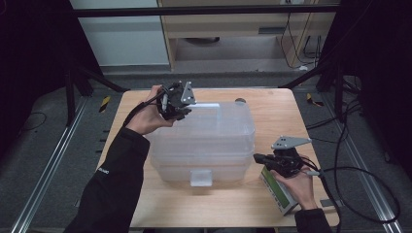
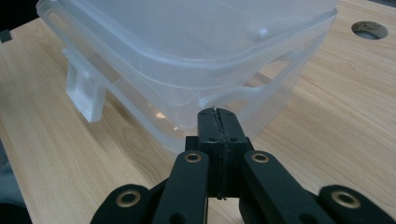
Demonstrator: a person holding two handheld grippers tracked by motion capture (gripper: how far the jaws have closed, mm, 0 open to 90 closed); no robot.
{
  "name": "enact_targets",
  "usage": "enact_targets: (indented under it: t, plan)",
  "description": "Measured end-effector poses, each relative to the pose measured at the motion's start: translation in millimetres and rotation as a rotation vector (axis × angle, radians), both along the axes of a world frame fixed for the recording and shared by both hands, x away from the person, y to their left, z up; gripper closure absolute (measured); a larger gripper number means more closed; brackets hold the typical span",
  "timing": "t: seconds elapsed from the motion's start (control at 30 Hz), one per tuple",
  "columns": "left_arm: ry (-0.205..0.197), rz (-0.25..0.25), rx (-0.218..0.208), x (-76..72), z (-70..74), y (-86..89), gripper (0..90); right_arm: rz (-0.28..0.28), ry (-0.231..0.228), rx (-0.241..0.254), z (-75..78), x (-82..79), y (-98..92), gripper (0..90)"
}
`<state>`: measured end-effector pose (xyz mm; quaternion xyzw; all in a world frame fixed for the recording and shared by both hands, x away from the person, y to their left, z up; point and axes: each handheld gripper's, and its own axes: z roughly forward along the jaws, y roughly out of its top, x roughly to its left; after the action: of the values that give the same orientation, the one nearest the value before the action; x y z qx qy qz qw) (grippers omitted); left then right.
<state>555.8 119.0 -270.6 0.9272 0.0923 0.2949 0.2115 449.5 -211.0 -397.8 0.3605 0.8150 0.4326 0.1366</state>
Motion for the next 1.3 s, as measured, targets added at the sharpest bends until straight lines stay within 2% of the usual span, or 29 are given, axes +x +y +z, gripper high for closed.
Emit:
enact_targets:
  t: [0.27,0.3,0.4,0.53,0.67,0.77,0.97,1.0,1.17,1.23,1.3]
  plan:
    - [0.007,0.012,-0.011,3.5,1.3,0.1,68.8,-0.005,-0.016,0.029,-3.2,5.7,3.5,90.0]
    - [0.007,0.008,-0.011,3.0,0.7,0.2,68.8,-0.015,-0.023,0.053,-2.6,7.6,2.9,90.0]
    - [0.012,0.004,-0.013,1.1,-0.5,0.6,68.7,-0.024,-0.022,0.075,-1.3,8.8,2.1,90.0]
    - [0.012,0.000,-0.021,-0.6,-1.8,1.5,68.5,-0.026,-0.014,0.075,-3.0,9.0,2.2,90.0]
    - [0.021,-0.004,-0.032,-5.6,-1.5,4.5,61.1,-0.027,-0.019,0.065,-3.7,8.7,2.8,90.0]
    - [0.018,-0.009,-0.064,-14.2,3.3,12.8,57.8,-0.027,-0.016,0.063,-3.6,8.6,2.9,90.0]
    - [-0.004,0.024,-0.099,-27.2,10.6,28.1,53.9,-0.026,-0.015,0.063,-3.8,8.5,3.1,90.0]
    - [-0.004,0.044,-0.129,-31.2,11.5,35.1,53.4,-0.026,-0.016,0.061,-3.9,8.4,3.2,90.0]
    - [-0.006,0.090,-0.171,-37.2,12.7,51.5,53.1,-0.025,-0.016,0.057,-4.2,8.5,3.3,90.0]
    - [-0.009,0.129,-0.205,-40.1,13.2,62.2,53.4,-0.023,-0.017,0.057,-4.3,8.5,3.4,90.0]
    - [-0.007,0.137,-0.220,-41.1,13.1,66.0,54.5,-0.023,-0.017,0.055,-4.5,8.6,3.6,90.0]
